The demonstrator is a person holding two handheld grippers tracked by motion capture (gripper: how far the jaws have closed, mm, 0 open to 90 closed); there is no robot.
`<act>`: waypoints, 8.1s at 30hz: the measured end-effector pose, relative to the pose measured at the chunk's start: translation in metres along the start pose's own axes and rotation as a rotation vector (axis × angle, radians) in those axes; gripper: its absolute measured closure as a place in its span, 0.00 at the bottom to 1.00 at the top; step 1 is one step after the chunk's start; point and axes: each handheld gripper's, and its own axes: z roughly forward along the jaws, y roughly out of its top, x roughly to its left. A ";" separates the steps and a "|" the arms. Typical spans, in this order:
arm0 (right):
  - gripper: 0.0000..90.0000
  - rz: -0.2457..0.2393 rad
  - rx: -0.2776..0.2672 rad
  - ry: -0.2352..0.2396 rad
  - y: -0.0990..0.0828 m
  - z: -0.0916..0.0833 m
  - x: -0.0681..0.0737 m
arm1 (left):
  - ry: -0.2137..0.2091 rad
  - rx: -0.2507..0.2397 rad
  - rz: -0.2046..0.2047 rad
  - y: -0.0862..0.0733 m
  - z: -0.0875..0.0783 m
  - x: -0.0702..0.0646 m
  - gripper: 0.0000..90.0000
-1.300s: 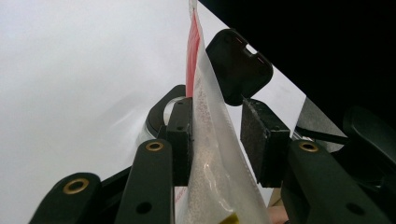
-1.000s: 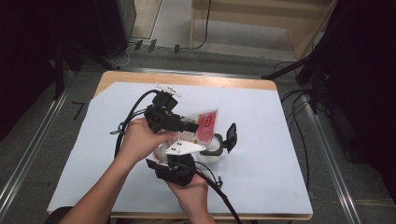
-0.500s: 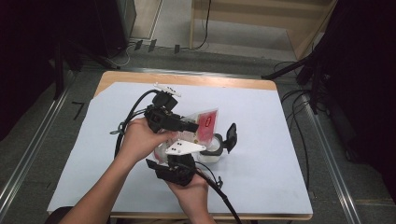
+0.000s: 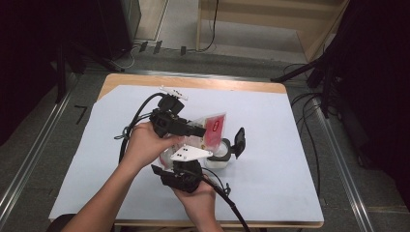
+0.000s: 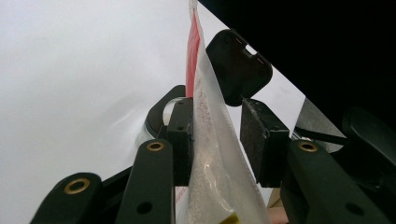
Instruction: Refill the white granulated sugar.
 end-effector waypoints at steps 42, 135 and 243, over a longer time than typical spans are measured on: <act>0.70 0.009 -0.005 -0.001 0.001 0.000 0.000 | 0.010 -0.002 0.004 0.002 0.000 -0.002 0.75; 0.71 0.022 -0.019 -0.004 0.003 -0.001 0.000 | 0.020 0.028 0.003 0.008 0.001 -0.005 0.74; 0.71 0.022 -0.060 -0.024 0.017 0.000 -0.007 | 0.050 0.065 0.019 0.035 0.007 -0.002 0.76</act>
